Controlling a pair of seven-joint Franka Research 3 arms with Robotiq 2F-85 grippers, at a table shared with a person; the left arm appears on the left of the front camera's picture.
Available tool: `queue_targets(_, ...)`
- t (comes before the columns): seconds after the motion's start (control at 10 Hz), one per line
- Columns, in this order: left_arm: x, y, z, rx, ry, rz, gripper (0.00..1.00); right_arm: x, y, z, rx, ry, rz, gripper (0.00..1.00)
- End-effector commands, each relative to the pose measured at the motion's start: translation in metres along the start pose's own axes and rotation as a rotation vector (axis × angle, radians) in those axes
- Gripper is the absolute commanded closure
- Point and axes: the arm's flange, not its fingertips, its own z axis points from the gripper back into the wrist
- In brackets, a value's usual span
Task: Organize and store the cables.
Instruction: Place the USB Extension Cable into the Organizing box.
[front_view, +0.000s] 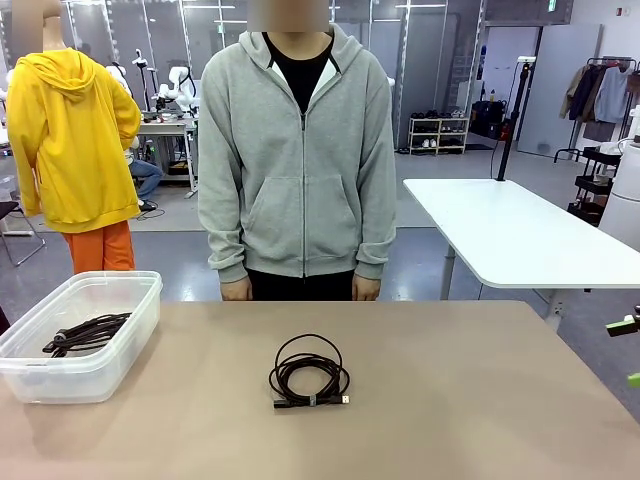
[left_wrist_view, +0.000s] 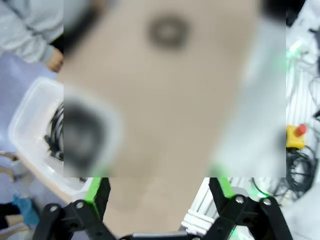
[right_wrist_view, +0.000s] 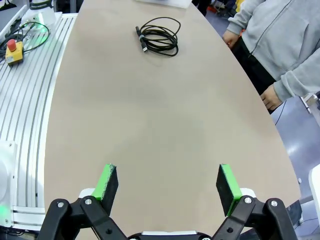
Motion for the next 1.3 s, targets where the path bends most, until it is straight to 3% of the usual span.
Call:
queue_targets(0.0, 0.054, -0.010, -0.063, -0.046, 0.048, -0.056, 0.00, 0.005, 0.003, 0.002, 0.016, 0.008, -0.027, 0.00)
queue_targets(0.2, 0.097, -0.021, -0.125, -0.117, -0.034, -0.006, 0.00, 0.005, 0.003, 0.002, 0.016, 0.008, -0.027, 0.00)
queue_targets(0.4, 0.140, -0.043, -0.183, -0.130, 0.006, -0.034, 0.00, 0.005, 0.003, 0.002, 0.016, 0.008, -0.027, 0.00)
queue_targets(0.6, 0.174, -0.076, -0.253, -0.149, 0.065, -0.150, 0.00, 0.005, 0.003, 0.002, 0.016, 0.008, -0.027, 0.00)
queue_targets(0.8, 0.189, -0.097, -0.280, -0.156, 0.072, -0.191, 0.00, 0.005, 0.003, 0.002, 0.016, 0.008, -0.027, 0.00)
queue_targets(1.1, 0.174, -0.077, -0.253, -0.151, 0.018, -0.155, 0.00, 0.005, 0.003, 0.002, 0.016, 0.008, -0.027, 0.00)
queue_targets(1.2, 0.184, -0.098, -0.281, -0.154, 0.078, -0.195, 0.00, 0.005, 0.003, 0.002, 0.016, 0.008, -0.027, 0.00)
